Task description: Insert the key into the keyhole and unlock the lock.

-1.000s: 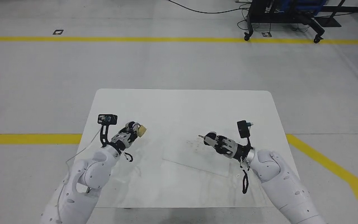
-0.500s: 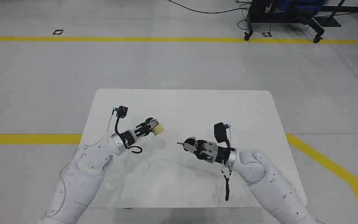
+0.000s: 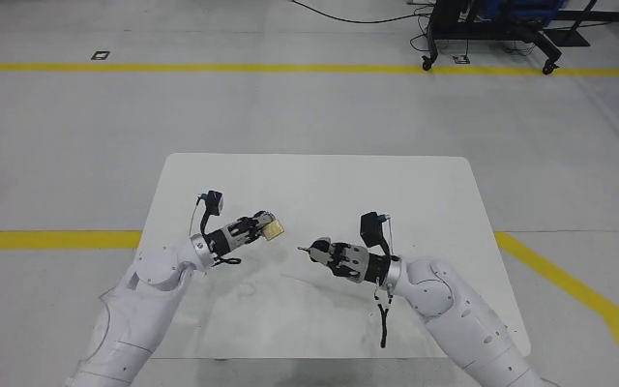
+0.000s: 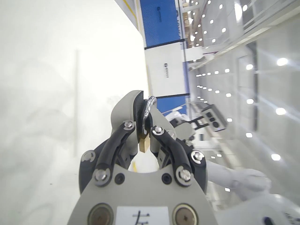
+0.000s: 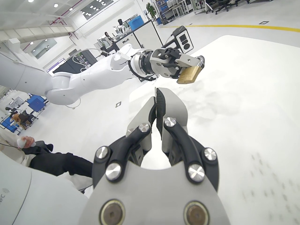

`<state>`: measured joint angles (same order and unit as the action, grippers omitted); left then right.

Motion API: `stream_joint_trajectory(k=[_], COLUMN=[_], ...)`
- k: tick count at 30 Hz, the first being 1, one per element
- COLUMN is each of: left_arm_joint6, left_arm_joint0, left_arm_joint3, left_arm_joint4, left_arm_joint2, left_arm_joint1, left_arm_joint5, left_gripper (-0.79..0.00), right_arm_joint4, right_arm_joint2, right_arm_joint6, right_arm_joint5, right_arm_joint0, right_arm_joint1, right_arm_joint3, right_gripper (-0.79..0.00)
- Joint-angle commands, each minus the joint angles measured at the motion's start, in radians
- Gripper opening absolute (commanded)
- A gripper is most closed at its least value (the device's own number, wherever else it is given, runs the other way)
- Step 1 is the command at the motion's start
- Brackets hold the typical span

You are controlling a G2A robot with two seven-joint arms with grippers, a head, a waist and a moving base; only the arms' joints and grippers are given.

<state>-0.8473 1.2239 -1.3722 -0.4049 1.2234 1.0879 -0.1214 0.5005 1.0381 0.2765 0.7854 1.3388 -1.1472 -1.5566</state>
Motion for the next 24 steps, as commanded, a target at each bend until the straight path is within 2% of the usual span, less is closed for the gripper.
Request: stream_joint_trajectory(k=[1,2,5,8,10,12,19,24], left_arm_joint6=[-0.054,-0.088,-0.177,-0.221,-0.250,-0.259,-0.259,-0.078], left_arm_joint0=[-0.041,-0.065,-0.133,-0.211,-0.254,-0.259,-0.259,-0.210], left_arm_joint3=[0.050,0.079,0.152,0.240,0.289,0.295,0.295,0.230], left_arm_joint4=[-0.108,-0.153,-0.254,-0.299,-0.315,-0.315,-0.315,-0.247], left_arm_joint2=[-0.023,-0.038,-0.078,-0.120,-0.136,-0.140,-0.140,-0.157], left_arm_joint1=[0.010,0.015,0.033,0.049,0.058,0.059,0.059,0.062], left_arm_joint5=[0.049,0.093,0.123,0.194,0.201,0.199,0.199,0.219], left_gripper=[-0.785,-0.785,-0.785,-0.785,-0.785,-0.785,-0.785,-0.785], right_arm_joint4=[-0.036,-0.069,-0.168,-0.212,-0.233,-0.291,-0.291,-0.291], right_arm_joint2=[-0.021,-0.031,-0.075,-0.097,-0.098,-0.103,-0.103,-0.103], right_arm_joint6=[-0.029,-0.056,-0.096,-0.124,-0.136,-0.115,-0.115,-0.115], right_arm_joint5=[-0.012,-0.018,-0.053,-0.085,-0.086,-0.062,-0.062,-0.062], right_arm_joint0=[-0.019,-0.025,-0.039,-0.044,-0.033,-0.016,-0.016,-0.016], right_arm_joint1=[-0.009,-0.015,-0.032,-0.044,-0.046,-0.045,-0.045,-0.045], right_arm_joint3=[0.014,0.022,0.044,0.053,0.041,0.018,0.018,0.018], right_gripper=[-0.785,-0.785,-0.785,-0.785,-0.785,-0.785,-0.785,-0.785])
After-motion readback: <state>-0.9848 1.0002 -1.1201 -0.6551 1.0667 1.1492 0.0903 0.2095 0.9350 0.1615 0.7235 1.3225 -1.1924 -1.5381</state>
